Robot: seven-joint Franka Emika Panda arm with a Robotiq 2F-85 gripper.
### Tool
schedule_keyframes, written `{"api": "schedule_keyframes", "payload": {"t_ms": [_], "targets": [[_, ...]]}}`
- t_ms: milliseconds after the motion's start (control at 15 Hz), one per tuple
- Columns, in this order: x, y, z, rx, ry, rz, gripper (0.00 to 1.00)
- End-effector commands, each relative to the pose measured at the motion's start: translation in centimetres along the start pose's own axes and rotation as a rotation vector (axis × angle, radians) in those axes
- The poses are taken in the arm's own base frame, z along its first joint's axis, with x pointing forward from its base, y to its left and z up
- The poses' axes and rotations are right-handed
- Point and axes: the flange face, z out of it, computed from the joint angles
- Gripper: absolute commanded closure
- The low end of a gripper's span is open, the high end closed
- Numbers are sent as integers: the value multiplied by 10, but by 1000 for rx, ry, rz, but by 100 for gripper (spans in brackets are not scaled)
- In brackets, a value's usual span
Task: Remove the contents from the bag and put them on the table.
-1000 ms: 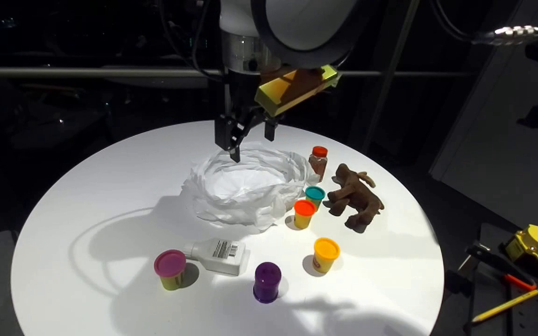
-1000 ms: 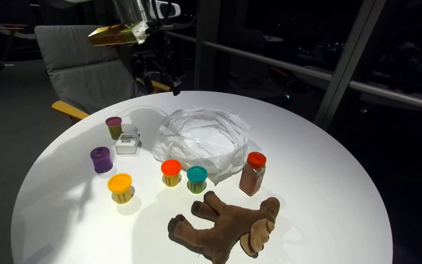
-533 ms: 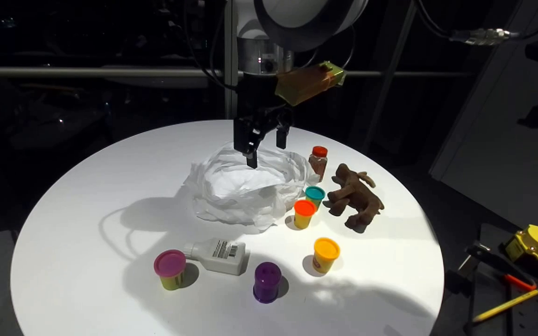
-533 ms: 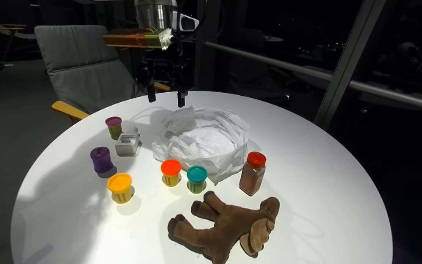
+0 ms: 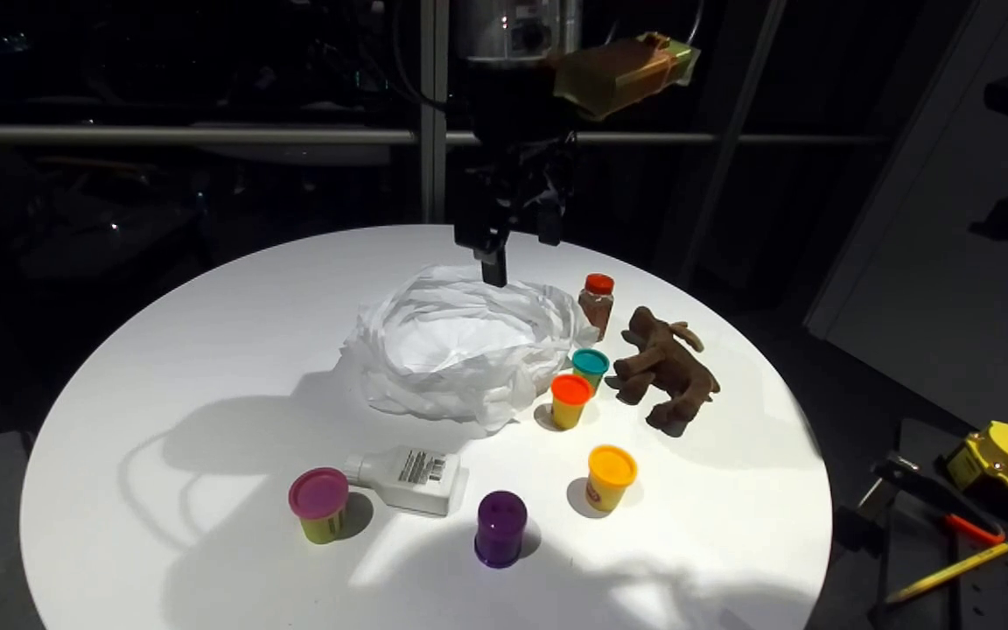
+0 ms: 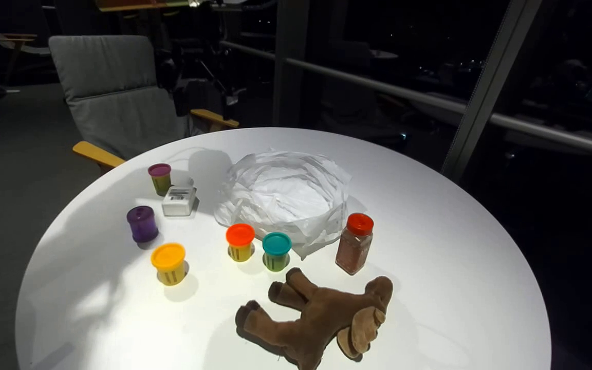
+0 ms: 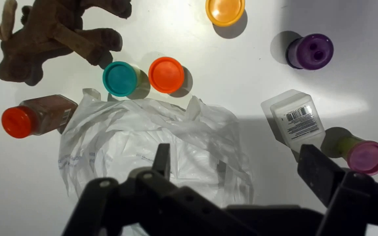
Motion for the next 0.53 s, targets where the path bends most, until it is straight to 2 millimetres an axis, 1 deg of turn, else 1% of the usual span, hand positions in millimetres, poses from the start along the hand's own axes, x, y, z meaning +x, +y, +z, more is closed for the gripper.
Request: {"api": "schedule_keyframes", "payload": {"t_ms": [0, 67, 200, 467], "targets": [[-5, 1, -11, -4, 7, -1, 0], [-11, 2, -21, -5, 16, -1, 0], [-18, 4, -29, -5, 24, 0, 0], [-21, 4, -26, -7, 16, -1, 0]]}}
